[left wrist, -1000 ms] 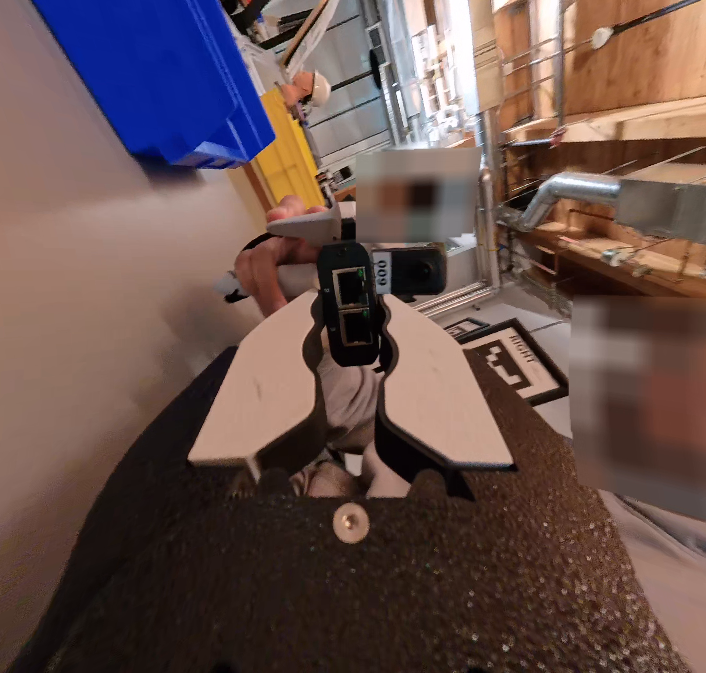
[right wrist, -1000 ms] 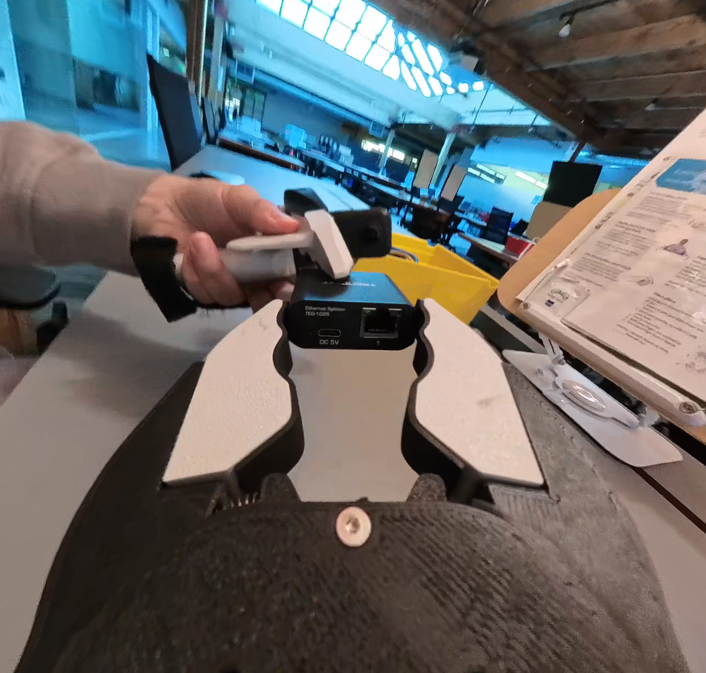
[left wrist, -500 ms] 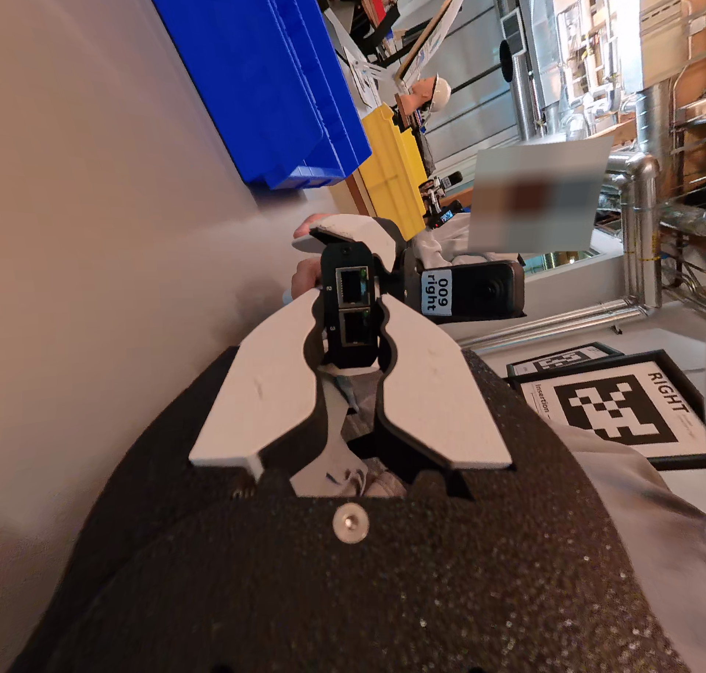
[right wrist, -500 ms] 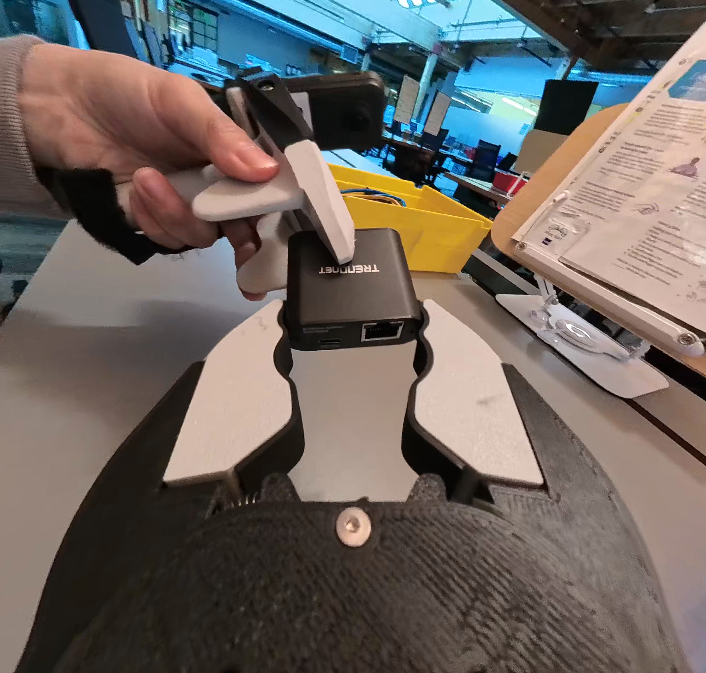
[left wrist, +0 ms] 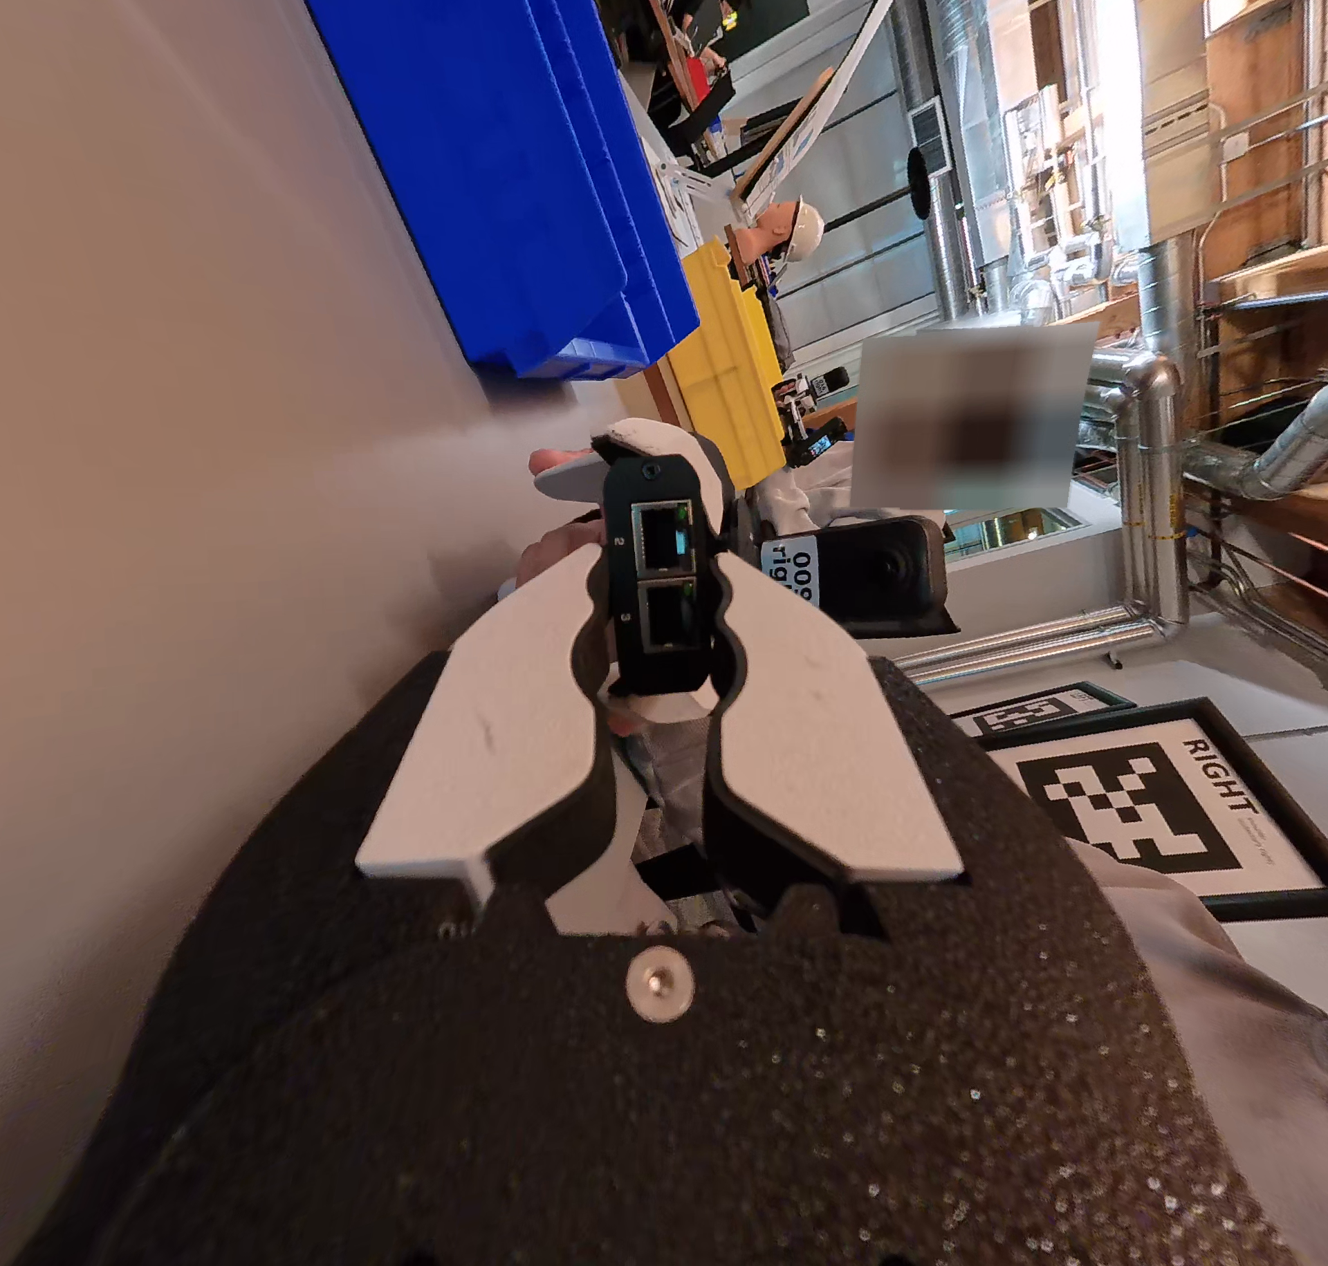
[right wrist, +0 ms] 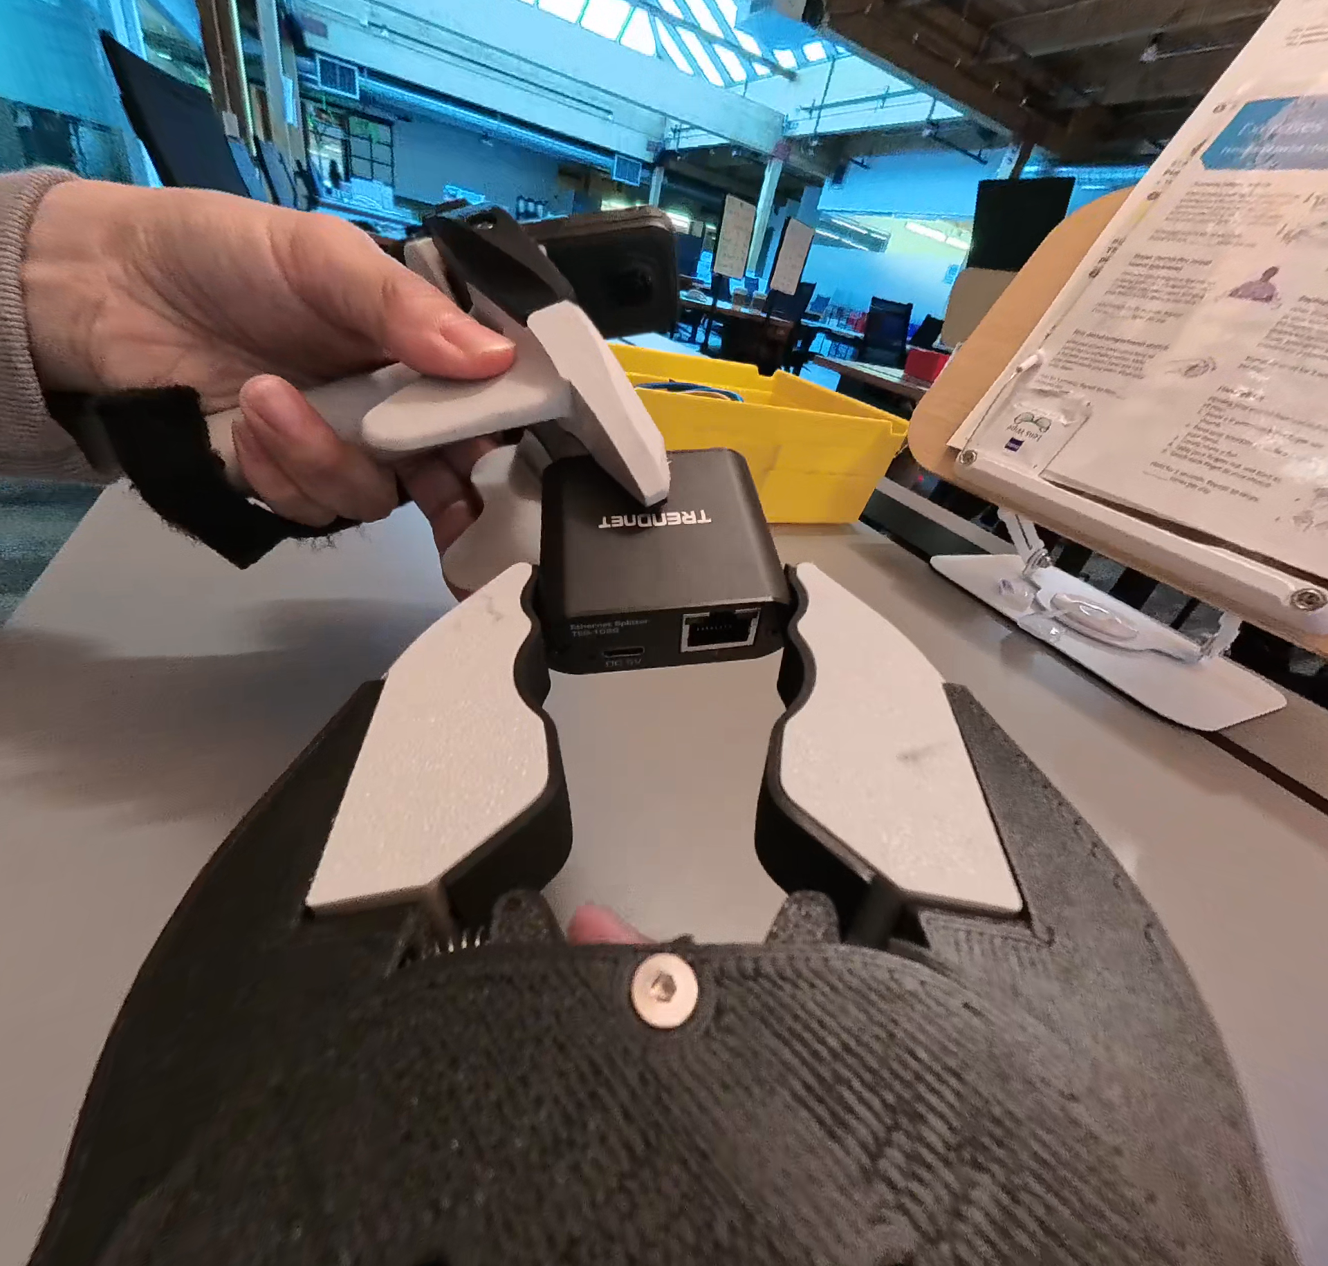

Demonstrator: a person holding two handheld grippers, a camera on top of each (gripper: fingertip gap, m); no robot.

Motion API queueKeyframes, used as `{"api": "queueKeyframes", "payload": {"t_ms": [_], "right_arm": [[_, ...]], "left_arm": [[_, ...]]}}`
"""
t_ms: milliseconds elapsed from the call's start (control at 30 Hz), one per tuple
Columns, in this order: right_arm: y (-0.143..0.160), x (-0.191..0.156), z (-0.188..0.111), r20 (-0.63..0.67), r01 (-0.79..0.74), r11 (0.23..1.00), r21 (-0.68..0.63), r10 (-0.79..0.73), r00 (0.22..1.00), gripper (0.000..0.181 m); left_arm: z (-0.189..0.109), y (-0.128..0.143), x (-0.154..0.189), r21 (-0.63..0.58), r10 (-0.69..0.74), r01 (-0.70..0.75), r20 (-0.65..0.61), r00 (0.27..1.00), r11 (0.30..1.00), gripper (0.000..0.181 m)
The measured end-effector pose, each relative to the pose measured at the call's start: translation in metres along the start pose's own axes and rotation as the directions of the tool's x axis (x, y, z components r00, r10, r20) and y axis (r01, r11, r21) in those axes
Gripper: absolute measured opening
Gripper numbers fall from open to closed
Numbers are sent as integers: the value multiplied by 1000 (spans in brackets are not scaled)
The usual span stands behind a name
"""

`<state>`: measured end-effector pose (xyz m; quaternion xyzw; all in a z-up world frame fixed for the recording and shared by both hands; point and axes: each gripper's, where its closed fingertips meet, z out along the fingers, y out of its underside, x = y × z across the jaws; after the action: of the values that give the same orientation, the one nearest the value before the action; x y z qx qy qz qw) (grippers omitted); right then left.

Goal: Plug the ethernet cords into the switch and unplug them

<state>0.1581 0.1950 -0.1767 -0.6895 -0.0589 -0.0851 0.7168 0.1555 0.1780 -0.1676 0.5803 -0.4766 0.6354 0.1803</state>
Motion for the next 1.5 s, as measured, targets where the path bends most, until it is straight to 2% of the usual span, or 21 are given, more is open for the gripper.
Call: {"api": "queueKeyframes", "payload": {"t_ms": [200,267,367,467,533,600,667,733,800,833,933,1033,1200,1300,1500], "right_arm": [[0,-2,-2,38,-42,999,-35,43,998,62],[-3,-2,-2,43,-73,997,-20,73,996,63],[-5,6,-5,25,-155,987,30,155,988,63],[-1,21,-12,-35,-139,990,31,140,990,62],[-2,26,-15,-53,-147,988,44,149,987,62],[-3,27,-15,-46,-163,985,55,166,985,62],[-4,27,-15,-38,-168,984,62,170,985,62],[-4,25,-15,-24,-164,985,58,165,986,62],[-3,22,-13,-5,-153,987,48,154,988,62],[-3,21,-13,-9,-148,988,44,148,989,62],[-2,19,-12,7,-140,989,37,140,990,62],[-2,18,-12,10,-139,990,36,138,990,62],[-3,18,-12,13,-145,989,39,144,989,62],[-3,19,-13,16,-153,987,46,153,988,62],[-6,23,-16,28,-198,977,76,197,980,62]], "left_arm": [[0,3,2,-13,29,-30,-10,1000,999,25],[-2,2,5,-24,85,-85,-7,996,996,28],[-16,-8,16,-16,242,-241,43,969,970,37],[-59,-52,31,95,393,-419,210,895,903,38],[-103,-93,26,151,385,-474,399,832,868,38],[-150,-131,1,117,335,-495,601,726,861,38],[-192,-164,-30,96,251,-462,733,632,882,38],[-215,-187,-55,126,144,-361,758,636,924,37],[-222,-200,-79,137,59,-249,760,647,959,36],[-226,-206,-92,133,27,-210,783,621,968,35],[-234,-211,-131,89,-26,-107,871,491,990,37],[-237,-211,-157,38,-23,-35,929,369,999,48],[-236,-211,-178,27,-36,36,959,280,999,45],[-239,-208,-183,-9,-3,51,973,229,999,31],[-241,-206,-173,-42,24,67,968,252,997,25]]}}
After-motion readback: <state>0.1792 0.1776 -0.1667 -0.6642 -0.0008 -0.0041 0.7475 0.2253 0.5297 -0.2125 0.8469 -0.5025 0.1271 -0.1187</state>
